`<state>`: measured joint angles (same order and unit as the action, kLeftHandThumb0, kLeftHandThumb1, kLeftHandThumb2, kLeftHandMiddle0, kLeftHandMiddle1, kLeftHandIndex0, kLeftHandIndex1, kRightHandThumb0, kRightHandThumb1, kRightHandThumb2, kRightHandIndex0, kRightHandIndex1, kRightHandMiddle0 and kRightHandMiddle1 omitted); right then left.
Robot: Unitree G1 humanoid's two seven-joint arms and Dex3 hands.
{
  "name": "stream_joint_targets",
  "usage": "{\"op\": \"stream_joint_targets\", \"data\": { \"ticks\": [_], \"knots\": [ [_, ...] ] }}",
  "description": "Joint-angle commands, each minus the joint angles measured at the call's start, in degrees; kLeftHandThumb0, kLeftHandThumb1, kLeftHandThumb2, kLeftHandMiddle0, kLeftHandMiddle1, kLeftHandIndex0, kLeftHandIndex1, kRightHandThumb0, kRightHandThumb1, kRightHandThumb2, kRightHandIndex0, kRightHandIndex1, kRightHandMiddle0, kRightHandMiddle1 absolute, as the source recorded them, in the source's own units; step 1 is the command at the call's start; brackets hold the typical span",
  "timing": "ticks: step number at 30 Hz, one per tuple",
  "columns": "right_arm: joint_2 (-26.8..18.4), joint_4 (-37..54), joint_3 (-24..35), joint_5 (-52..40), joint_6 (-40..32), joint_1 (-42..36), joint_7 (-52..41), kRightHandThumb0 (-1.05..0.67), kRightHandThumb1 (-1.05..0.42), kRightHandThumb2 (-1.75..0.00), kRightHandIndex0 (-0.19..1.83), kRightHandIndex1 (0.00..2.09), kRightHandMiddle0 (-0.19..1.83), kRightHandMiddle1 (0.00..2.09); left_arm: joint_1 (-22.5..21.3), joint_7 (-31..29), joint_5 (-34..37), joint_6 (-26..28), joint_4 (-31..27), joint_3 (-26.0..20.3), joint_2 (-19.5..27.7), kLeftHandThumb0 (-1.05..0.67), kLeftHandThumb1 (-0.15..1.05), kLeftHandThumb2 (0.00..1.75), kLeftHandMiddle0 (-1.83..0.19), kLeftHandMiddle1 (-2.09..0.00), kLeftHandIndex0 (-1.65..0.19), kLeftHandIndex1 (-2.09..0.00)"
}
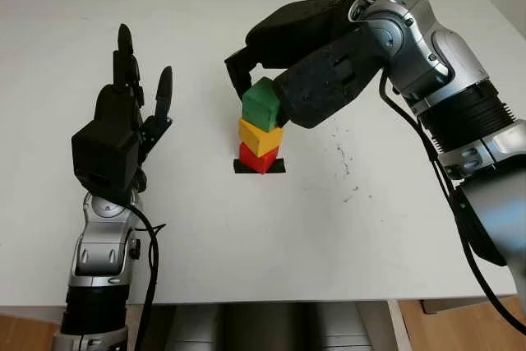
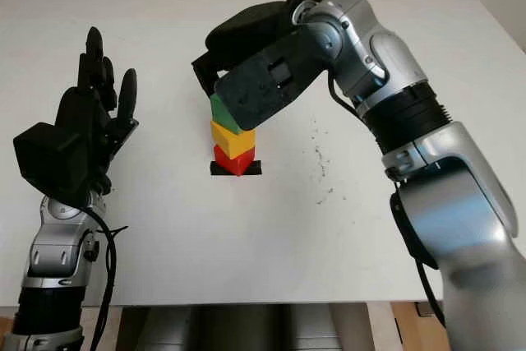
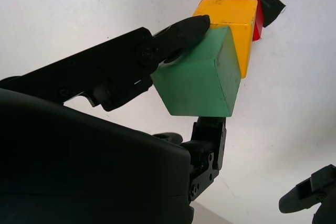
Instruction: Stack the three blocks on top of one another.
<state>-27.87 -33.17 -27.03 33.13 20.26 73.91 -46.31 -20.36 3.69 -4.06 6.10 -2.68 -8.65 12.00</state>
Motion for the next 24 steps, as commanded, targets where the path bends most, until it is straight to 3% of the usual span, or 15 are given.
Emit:
{"op": "stream_joint_targets", "data": {
  "ticks": [1, 18, 24],
  "knots": [
    [-0.4, 0.4, 0.4, -0.3, 0.0, -0.1, -0.3, -0.59, -0.85, -0.05, 0.20, 0.04, 0.27, 0.57, 0.1, 0.4, -0.4, 0.1, -1.2, 0.2, -0.2, -0.73, 1.05, 0.55, 0.11, -0.06, 0.12, -0.06],
    [-3.1, 2.2, 1.2, -0.7, 2.2, -0.2, -1.5, -0.81, -0.83, -0.05, 0.09, 0.02, 0.20, 0.33, -0.6, 0.4, -0.1, -0.4, 0.1, 0.2, 0.1, -0.73, 1.05, 0.54, 0.11, -0.05, 0.12, -0.06],
    [-4.1, 2.8, 4.4, -6.6, -2.0, 1.3, -8.4, -0.95, -0.85, -0.06, -0.17, 0.00, -0.15, 0.06, -0.7, 0.0, 0.2, -1.2, 0.5, 0.1, 0.2, -0.73, 1.05, 0.55, 0.11, -0.05, 0.12, -0.06]
  ]
}}
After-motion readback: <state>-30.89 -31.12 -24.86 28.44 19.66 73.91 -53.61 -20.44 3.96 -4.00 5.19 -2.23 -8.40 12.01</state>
